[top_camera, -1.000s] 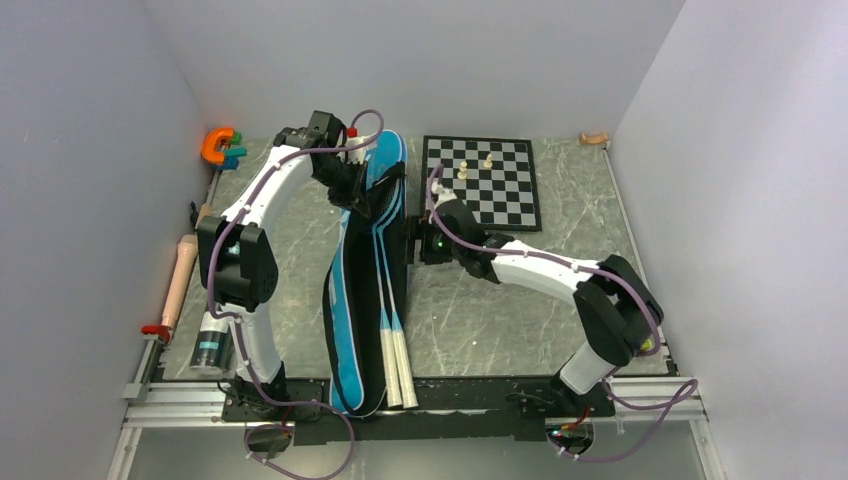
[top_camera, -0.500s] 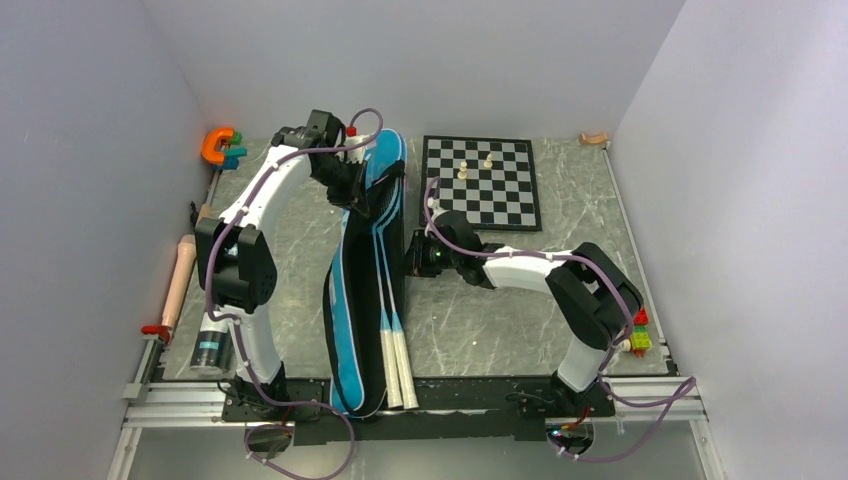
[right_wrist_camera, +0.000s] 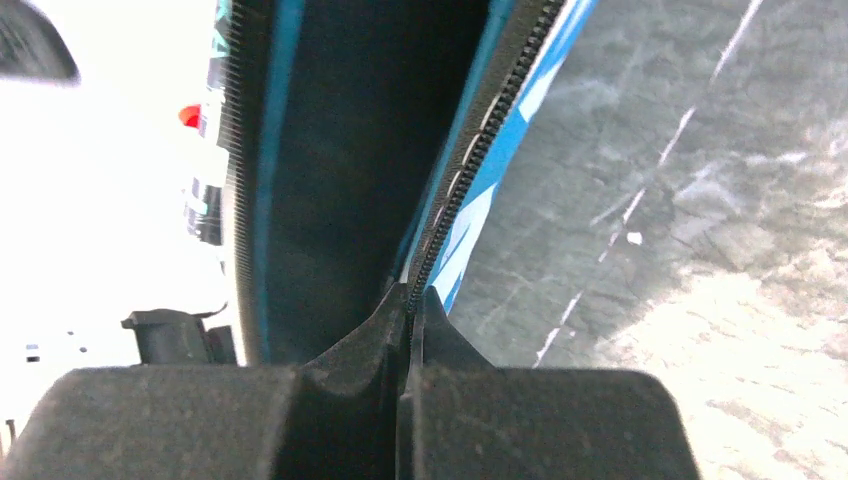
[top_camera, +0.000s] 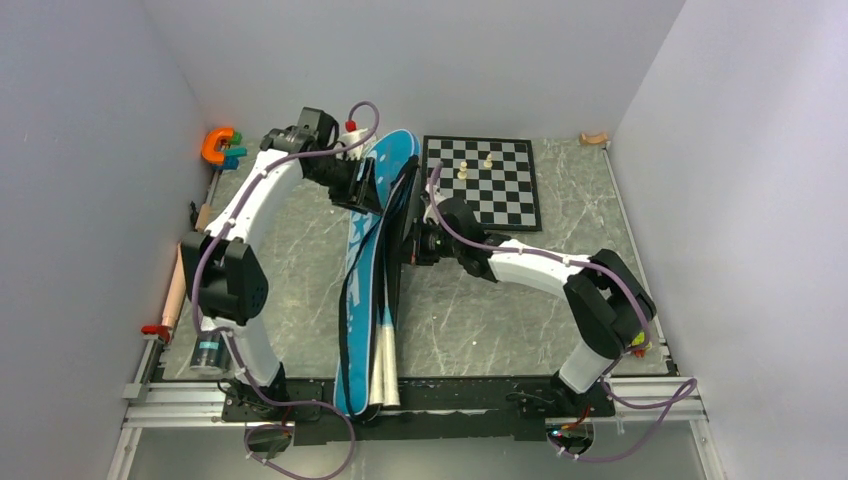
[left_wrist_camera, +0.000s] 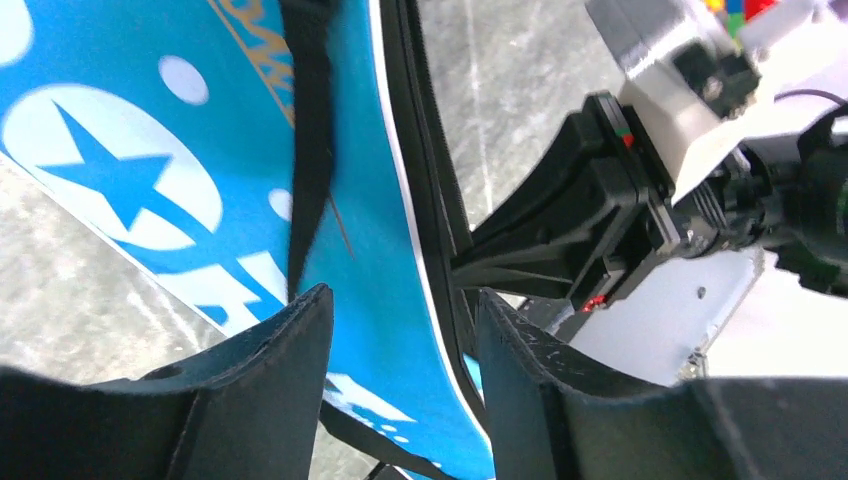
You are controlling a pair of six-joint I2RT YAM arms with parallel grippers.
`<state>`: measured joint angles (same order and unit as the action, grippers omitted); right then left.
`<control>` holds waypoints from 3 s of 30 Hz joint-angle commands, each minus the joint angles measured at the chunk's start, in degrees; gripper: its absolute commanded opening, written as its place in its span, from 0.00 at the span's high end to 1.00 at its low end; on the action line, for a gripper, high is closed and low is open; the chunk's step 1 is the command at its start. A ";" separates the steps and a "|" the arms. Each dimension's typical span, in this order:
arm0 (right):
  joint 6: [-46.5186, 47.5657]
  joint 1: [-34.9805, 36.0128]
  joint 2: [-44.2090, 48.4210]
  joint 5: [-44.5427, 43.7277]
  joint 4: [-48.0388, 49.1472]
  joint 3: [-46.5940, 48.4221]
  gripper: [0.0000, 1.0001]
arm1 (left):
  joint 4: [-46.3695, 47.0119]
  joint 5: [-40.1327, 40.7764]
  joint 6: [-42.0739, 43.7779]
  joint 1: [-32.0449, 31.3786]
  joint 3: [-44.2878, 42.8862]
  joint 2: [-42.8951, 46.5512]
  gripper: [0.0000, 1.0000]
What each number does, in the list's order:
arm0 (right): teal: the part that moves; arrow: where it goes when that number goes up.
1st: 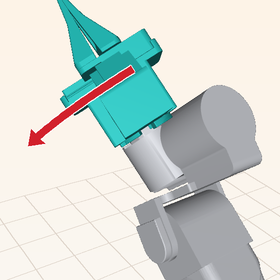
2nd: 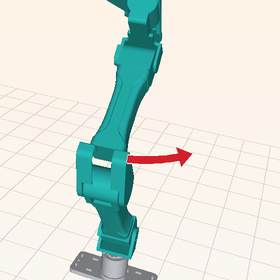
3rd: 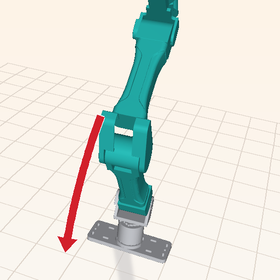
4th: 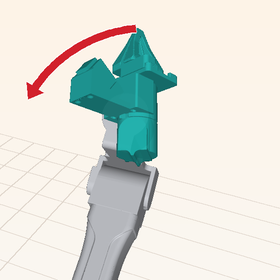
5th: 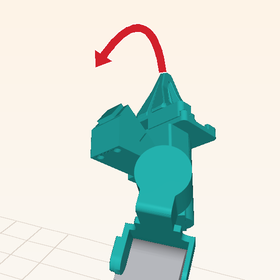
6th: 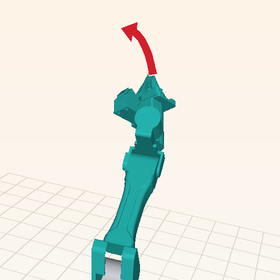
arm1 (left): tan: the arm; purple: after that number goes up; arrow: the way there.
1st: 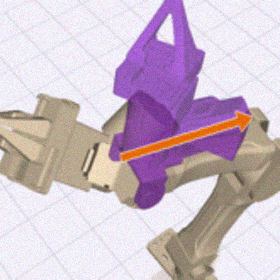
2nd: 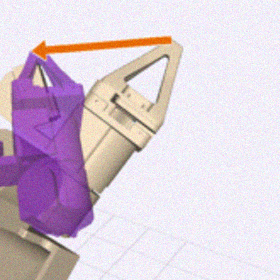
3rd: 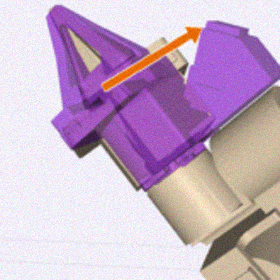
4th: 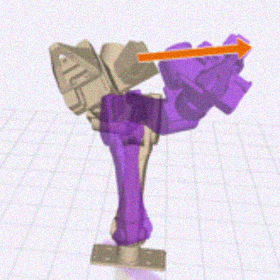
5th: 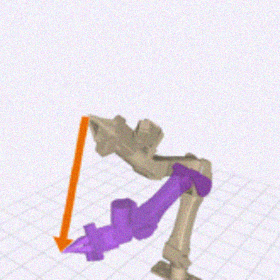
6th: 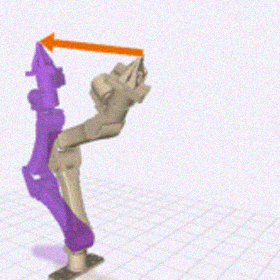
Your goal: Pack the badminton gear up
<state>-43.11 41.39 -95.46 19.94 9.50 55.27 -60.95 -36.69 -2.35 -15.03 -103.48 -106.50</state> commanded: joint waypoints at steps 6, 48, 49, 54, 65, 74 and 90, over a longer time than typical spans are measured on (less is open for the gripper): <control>-2.19 -0.16 5.59 1.52 4.39 6.01 1.00 | 6.02 -11.66 3.98 0.01 16.89 11.69 0.41; -3.75 -0.22 8.36 -3.55 -3.81 3.32 1.00 | 10.66 3.03 16.54 -6.40 21.69 29.11 0.38; -3.76 -0.49 9.03 -3.59 -3.72 2.56 1.00 | 11.09 4.64 16.78 -6.23 21.82 29.78 0.36; -2.78 -1.17 10.69 -4.25 -5.46 1.21 1.00 | 14.88 8.94 18.31 -4.07 27.48 33.16 0.31; -2.30 -1.65 11.14 -3.49 -6.02 0.57 1.00 | 3.13 -5.03 23.00 -3.30 26.89 20.35 0.01; -1.85 -1.68 11.72 -3.56 -6.37 0.70 1.00 | 6.60 -12.13 22.21 -7.80 29.23 22.06 0.01; -2.96 -1.57 9.84 -2.18 -5.14 3.36 1.00 | 12.20 -7.10 18.96 -13.58 31.00 20.25 0.01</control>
<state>-45.91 39.83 -85.49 16.62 2.61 55.33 -51.70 -46.02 18.22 -26.09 -71.13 -86.21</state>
